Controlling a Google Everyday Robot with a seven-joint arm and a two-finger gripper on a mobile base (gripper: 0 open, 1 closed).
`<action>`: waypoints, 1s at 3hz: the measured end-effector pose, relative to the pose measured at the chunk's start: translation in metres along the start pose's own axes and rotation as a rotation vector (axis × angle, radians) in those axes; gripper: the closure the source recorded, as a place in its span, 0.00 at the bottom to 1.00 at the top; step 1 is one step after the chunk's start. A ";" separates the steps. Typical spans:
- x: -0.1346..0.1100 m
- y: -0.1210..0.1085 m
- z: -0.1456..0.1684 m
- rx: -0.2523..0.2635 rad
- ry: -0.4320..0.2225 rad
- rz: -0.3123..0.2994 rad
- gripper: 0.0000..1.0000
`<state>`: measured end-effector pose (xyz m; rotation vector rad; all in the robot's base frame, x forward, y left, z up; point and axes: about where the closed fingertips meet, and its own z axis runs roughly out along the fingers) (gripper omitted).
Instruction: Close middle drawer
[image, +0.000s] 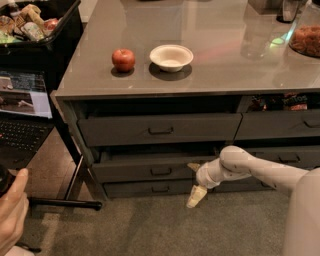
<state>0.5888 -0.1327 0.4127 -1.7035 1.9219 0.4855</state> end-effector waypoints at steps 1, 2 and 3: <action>-0.002 -0.013 0.015 -0.006 0.000 0.004 0.00; -0.003 -0.024 0.026 -0.004 -0.006 0.011 0.00; -0.003 -0.026 0.025 -0.029 -0.008 0.013 0.00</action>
Offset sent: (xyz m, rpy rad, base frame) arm 0.0453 0.0176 -0.0212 0.0134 0.0034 -0.0184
